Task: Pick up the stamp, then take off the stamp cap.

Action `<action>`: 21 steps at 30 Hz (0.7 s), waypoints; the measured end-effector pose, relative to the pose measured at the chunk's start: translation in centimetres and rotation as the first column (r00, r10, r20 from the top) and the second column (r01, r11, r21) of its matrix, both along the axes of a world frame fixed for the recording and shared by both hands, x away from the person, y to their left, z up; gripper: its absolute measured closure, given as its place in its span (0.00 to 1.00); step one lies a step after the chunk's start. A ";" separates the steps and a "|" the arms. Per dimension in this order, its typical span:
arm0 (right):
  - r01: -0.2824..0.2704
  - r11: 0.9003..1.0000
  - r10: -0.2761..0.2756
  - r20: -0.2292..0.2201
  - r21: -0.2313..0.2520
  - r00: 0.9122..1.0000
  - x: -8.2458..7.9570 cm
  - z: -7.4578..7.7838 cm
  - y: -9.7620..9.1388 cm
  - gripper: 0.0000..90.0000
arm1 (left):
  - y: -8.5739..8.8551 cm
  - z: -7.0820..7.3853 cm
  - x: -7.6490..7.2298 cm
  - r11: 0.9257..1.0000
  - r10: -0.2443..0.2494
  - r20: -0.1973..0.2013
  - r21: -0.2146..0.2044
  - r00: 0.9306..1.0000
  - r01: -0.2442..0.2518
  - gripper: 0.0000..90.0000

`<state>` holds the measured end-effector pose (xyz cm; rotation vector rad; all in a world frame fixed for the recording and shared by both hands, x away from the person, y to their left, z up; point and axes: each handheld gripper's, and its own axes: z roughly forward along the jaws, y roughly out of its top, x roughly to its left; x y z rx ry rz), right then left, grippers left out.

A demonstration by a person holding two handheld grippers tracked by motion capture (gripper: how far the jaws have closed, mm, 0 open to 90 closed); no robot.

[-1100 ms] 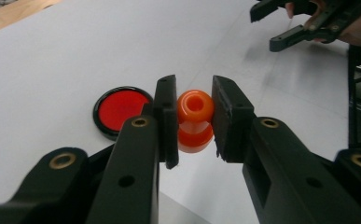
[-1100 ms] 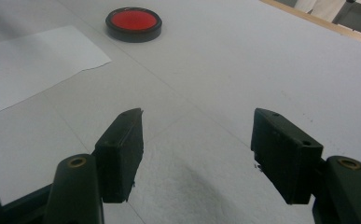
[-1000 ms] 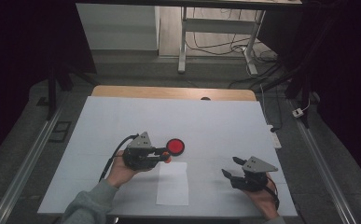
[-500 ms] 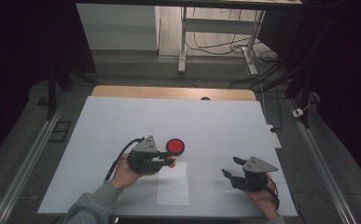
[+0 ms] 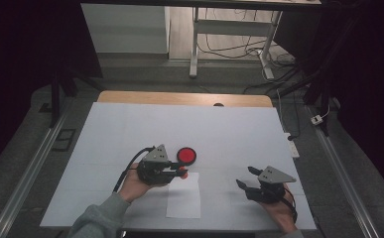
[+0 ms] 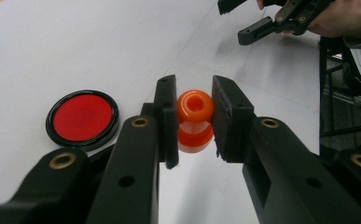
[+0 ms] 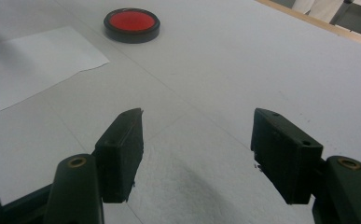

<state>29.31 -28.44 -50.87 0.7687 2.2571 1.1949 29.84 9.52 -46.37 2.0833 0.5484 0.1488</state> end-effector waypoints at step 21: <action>-0.053 0.997 0.053 -0.003 0.048 0.999 -0.2 0.6 2.4 0.37 | -0.1 -0.1 0.2 1.000 0.000 -0.005 0.000 1.000 0.000 0.80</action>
